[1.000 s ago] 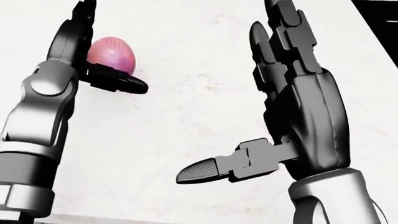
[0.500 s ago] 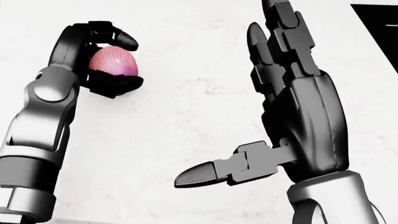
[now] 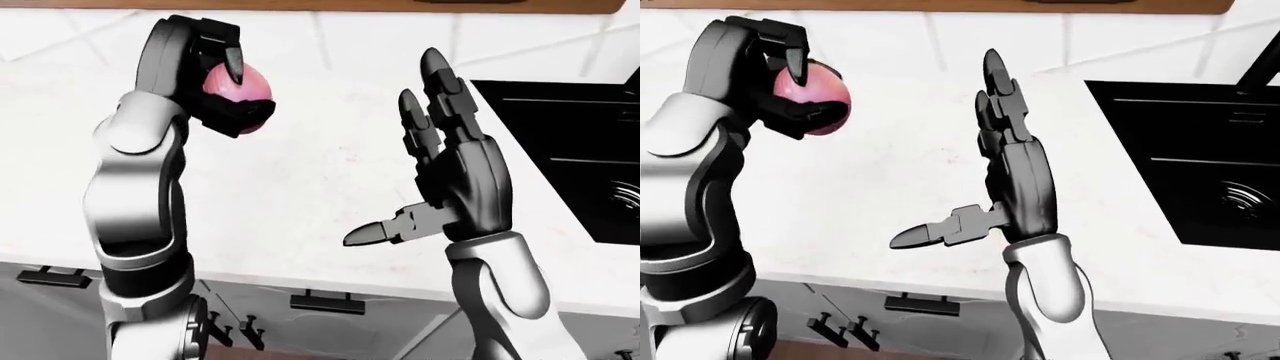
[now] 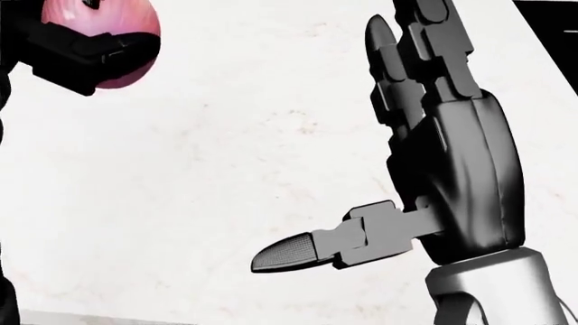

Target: Place the lemon and the onion on separate cutting boards.

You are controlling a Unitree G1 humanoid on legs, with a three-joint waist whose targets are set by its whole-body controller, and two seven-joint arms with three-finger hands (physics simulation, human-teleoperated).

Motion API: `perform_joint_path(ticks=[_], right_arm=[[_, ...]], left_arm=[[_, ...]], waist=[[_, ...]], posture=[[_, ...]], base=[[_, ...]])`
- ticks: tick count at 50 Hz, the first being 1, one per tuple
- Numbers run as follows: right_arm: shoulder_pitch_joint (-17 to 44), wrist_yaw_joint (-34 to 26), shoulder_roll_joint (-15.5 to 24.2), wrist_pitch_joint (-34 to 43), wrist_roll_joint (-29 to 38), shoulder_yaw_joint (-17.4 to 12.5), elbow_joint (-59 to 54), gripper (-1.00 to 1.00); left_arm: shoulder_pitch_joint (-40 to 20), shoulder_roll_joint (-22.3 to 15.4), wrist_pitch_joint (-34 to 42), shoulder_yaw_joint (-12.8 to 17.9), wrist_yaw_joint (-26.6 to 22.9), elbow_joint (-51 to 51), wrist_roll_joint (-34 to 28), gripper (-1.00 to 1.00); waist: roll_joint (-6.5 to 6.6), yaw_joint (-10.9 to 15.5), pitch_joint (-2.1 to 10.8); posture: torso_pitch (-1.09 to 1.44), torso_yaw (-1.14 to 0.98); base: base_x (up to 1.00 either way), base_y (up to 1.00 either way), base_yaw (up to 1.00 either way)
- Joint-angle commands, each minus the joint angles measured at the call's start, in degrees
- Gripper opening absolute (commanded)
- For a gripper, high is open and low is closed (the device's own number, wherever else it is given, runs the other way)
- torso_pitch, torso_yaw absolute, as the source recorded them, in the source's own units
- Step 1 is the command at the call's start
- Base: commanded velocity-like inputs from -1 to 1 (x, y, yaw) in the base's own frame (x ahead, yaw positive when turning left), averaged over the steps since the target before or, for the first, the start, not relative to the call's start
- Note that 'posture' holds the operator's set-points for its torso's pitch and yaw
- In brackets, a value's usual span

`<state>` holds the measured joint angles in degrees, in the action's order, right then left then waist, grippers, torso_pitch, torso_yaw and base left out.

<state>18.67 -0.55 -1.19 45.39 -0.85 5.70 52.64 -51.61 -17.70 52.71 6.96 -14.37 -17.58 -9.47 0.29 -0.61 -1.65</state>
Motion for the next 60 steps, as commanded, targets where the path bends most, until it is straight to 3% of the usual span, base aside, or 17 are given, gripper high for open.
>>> perform_joint_path(ticks=[1, 12, 15, 17, 22, 25, 29, 31, 32, 33, 35, 38, 50, 54, 55, 56, 60], right_arm=[[1.01, 0.12, -0.07, -1.30, 0.45, 0.32, 1.23, 1.00], [1.62, -0.35, -0.36, -0.76, 1.57, 0.65, 1.09, 1.00], [2.04, -0.42, -0.44, -0.33, 1.74, 0.64, 1.21, 1.00], [2.22, -0.42, -0.45, -0.06, 1.92, 0.74, 1.26, 1.00], [2.90, -0.55, -0.58, 0.38, 2.25, 0.79, 1.06, 1.00], [3.17, -0.53, -0.70, 0.54, 2.46, 0.82, 0.77, 1.00], [2.39, -0.77, -0.72, -0.33, 2.87, 1.13, 0.20, 1.00], [2.36, -0.80, -0.95, -0.42, 2.83, 0.92, -0.13, 1.00], [2.42, -0.67, -1.07, -0.08, 2.80, 0.79, 0.03, 1.00], [2.44, -0.63, -1.09, -0.24, 2.61, 0.33, -0.40, 1.00], [2.21, -0.37, -0.97, -0.33, 2.47, 0.03, -0.68, 1.00], [2.27, 0.14, -0.53, -0.50, 2.50, -1.03, -1.93, 1.00], [3.78, 1.78, 1.19, 1.04, 0.90, -4.08, -3.54, 1.00], [2.19, 2.23, 1.19, -0.98, 0.83, -3.52, -4.53, 1.00], [2.26, 2.28, 1.18, -0.73, 0.81, -3.43, -4.32, 1.00], [2.30, 2.31, 1.19, -0.67, 0.80, -3.41, -4.26, 1.00], [2.66, 2.45, 1.20, 0.13, 1.00, -2.97, -3.70, 1.00]], left_arm=[[-1.95, -0.99, 0.66, 0.94, 0.05, -2.17, 0.15, -1.00], [-2.06, -2.58, 1.99, 1.99, 0.56, -3.69, 2.03, -1.00], [-1.93, -2.84, 1.97, 2.10, 0.73, -3.78, 2.34, -1.00], [-1.96, -2.90, 2.09, 2.09, 0.84, -3.85, 2.49, -1.00], [-2.05, -3.12, 2.14, 2.06, 1.10, -3.87, 2.71, -1.00], [-1.82, -3.16, 1.75, 2.10, 1.28, -3.68, 2.87, -1.00], [-1.28, -3.02, 1.21, 2.11, 1.57, -3.51, 3.03, -1.00], [-1.28, -2.80, 1.17, 1.89, 1.75, -3.47, 3.06, -1.00], [-1.28, -2.76, 1.15, 1.86, 1.78, -3.46, 3.08, -1.00], [-1.29, -2.74, 1.06, 1.81, 1.77, -3.44, 3.08, -1.00], [-1.01, -2.73, 0.79, 1.93, 1.80, -3.38, 3.12, -1.00], [-0.60, -2.76, 0.67, 2.03, 1.84, -3.56, 3.18, -1.00], [0.02, -1.81, -0.15, 1.27, 1.98, -3.34, 2.53, -1.00], [0.63, -1.53, -0.58, 1.26, 1.80, -3.54, 2.25, -1.00], [0.72, -1.50, -0.79, 1.33, 1.79, -3.41, 2.23, -1.00], [0.78, -1.48, -0.97, 1.41, 1.79, -3.30, 2.25, -1.00], [1.01, -1.45, -1.08, 1.55, 1.80, -3.43, 2.33, -1.00]], waist=[[0.31, -0.03, 1.71], [2.73, 0.40, 2.60], [0.57, -0.43, 1.46], [-2.92, -0.98, 1.89], [-3.08, -1.21, 3.20], [-2.23, -0.52, 3.04], [0.45, 0.34, 0.22], [3.34, 0.24, -1.01], [6.83, -0.16, -0.82], [5.01, 0.87, -2.90], [5.11, 0.36, 0.93], [5.95, 1.22, 1.14], [0.03, 2.65, -0.46], [-3.76, 3.14, 0.39], [-6.31, 3.09, 1.15], [-2.88, 2.74, -0.54], [-1.49, 2.70, 0.20]], posture=[[0.00, 0.00], [0.00, 0.00], [0.00, 0.00], [0.00, 0.00], [0.00, 0.00], [0.00, 0.00], [0.00, 0.00], [0.00, 0.00], [0.00, 0.00], [0.00, 0.00], [0.00, 0.00], [0.00, 0.00], [0.00, 0.00], [0.00, 0.00], [0.00, 0.00], [0.00, 0.00], [0.00, 0.00]], base=[[-0.18, 0.00, 0.00], [-0.52, 0.00, 0.00], [-0.66, 0.01, 0.00], [-0.65, 0.00, 0.00], [-0.66, 0.01, 0.00], [-0.59, 0.01, 0.00], [-0.36, 0.00, 0.00], [-0.09, 0.00, 0.00], [0.00, 0.00, 0.00], [0.00, 0.00, 0.00], [0.00, -0.15, 0.00], [0.00, -0.48, 0.00], [0.00, -0.48, 0.00], [0.00, -0.56, 0.00], [0.00, -0.65, 0.00], [0.00, -0.66, 0.00], [0.00, -0.68, 0.00]])
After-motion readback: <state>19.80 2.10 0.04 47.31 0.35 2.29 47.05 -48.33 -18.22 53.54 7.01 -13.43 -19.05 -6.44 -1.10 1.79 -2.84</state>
